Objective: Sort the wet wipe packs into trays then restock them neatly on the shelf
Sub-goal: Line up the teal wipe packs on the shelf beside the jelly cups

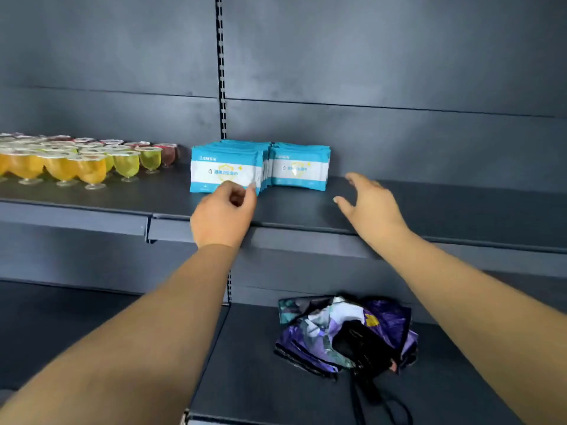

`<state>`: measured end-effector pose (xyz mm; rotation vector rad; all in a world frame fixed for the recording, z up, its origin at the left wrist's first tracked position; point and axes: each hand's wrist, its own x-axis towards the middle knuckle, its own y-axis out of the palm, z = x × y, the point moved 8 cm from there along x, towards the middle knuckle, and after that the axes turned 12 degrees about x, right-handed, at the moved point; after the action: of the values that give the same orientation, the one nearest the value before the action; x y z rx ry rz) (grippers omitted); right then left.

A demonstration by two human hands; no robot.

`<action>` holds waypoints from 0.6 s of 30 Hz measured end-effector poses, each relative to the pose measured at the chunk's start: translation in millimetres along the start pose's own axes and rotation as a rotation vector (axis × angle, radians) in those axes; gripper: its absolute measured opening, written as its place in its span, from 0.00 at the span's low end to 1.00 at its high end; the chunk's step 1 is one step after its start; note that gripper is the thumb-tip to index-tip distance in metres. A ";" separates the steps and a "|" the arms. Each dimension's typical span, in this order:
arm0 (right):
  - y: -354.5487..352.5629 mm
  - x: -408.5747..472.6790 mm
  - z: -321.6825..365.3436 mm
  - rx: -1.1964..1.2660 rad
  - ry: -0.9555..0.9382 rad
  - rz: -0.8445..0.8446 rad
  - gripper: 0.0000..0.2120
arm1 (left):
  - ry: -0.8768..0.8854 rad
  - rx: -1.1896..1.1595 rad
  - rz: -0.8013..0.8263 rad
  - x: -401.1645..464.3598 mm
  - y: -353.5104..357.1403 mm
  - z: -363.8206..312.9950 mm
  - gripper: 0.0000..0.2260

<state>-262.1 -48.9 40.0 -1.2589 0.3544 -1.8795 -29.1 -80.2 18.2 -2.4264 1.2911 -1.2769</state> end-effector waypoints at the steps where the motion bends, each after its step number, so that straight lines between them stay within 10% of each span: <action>1: -12.8 -17.7 13.5 -0.015 -0.142 -0.075 0.21 | 0.031 -0.073 0.003 -1.3 -1.0 -1.9 0.09; 10: -7.2 -192.2 -2.7 -0.063 -0.352 -0.131 0.14 | 0.616 -0.112 0.094 -167.7 -11.1 23.7 0.13; 18: 112.4 -364.5 -127.7 0.052 0.006 0.287 0.14 | 0.431 0.137 0.625 -375.0 53.1 166.7 0.14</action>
<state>-261.7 132.2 -319.2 -1.1046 0.4602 -1.6381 -49.3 113.9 -346.8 -1.4959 1.7916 -1.6414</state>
